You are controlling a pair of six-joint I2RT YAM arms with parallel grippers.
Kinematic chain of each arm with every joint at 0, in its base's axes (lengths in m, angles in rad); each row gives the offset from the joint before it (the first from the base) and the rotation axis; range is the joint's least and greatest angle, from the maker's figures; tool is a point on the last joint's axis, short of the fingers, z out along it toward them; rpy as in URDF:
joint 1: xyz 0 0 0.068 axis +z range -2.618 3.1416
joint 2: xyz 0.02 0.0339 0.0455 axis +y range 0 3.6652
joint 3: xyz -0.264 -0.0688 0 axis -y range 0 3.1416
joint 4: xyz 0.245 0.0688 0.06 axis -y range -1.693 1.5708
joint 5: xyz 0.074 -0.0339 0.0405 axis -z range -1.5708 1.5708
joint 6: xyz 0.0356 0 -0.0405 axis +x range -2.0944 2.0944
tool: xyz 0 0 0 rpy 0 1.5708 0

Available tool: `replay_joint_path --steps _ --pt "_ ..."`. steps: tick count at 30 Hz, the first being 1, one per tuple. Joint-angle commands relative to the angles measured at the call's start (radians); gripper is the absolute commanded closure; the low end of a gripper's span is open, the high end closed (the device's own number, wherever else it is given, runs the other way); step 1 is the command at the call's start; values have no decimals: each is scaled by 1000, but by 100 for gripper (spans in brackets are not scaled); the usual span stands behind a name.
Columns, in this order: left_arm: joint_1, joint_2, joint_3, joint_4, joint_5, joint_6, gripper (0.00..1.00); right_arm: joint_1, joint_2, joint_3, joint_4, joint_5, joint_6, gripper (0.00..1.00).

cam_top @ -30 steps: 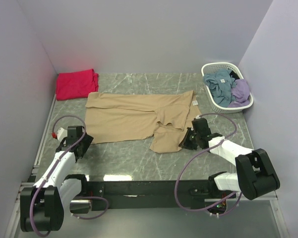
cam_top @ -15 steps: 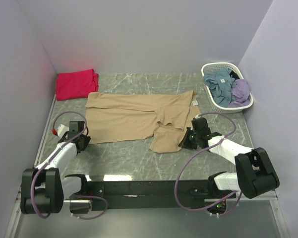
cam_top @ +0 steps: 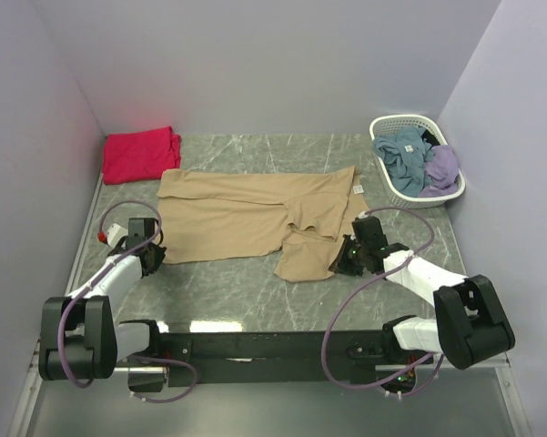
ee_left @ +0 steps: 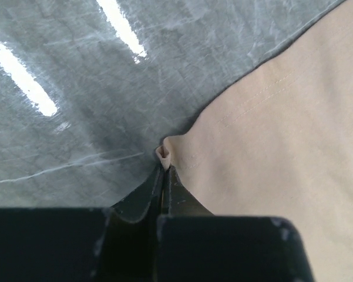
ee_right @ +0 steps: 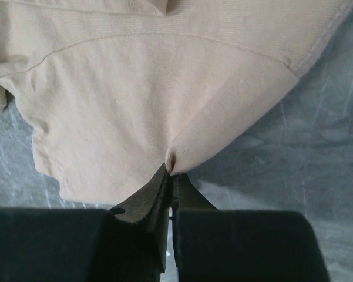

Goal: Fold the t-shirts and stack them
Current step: Fold the tshirt

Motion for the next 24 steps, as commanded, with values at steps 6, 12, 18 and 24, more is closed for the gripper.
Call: replay_joint_path --steps 6,12,18,24 --pt "4 -127 44 -99 -14 71 99 9 -153 89 -150 33 -29 100" --pt "4 -132 82 -119 9 103 99 9 -182 150 -196 -16 -32 100" --pt "11 -86 101 -93 29 126 99 -6 -142 250 -235 6 -41 100" --pt "42 18 164 -59 45 171 99 -92 -52 294 -233 -86 -57 100"
